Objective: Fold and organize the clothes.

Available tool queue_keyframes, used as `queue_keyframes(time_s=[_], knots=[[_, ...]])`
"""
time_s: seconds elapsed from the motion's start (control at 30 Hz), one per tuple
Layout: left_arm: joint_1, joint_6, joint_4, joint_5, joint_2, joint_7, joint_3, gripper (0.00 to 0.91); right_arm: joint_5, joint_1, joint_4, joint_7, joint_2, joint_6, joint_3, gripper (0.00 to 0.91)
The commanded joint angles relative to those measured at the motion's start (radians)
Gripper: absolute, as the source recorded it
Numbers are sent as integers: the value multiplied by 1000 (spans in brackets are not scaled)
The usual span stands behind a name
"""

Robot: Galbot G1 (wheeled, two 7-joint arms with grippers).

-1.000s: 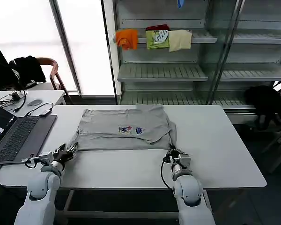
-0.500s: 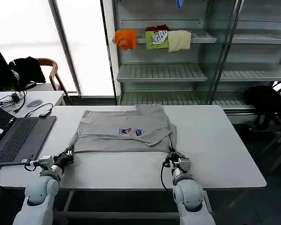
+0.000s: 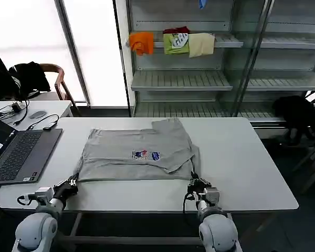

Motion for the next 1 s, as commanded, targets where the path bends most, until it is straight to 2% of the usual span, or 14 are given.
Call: queue_keyframes(time_s=[0.03,0.33,0.8,0.83,0.87,0.9,1.0], knots=[[159,7,-194,-32,7,-3,-45,0,8,-91,94,1,-22,-10,-8,0],[259,-12,-239,-34,-13,-9,-57,0,-3,-196,144,-9,-46,-8,10,0],[253,-38,-167,-24,-22,-13,-52,0,-34,-154,67,-2,-35,6,0,0],[252,-44,-164,-22,-21,-13,-52,0,-35,-150,63,-2,-33,7,-2,141],[252,-47,-161,-20,-21,-13,-52,0,-35,-147,61,-1,-31,7,-3,564],[251,-47,-159,-20,-20,-12,-51,0,-36,-144,58,-2,-29,9,-6,907],[245,-53,-150,-15,-20,-11,-50,10,-40,-139,56,2,-25,8,-10,907]])
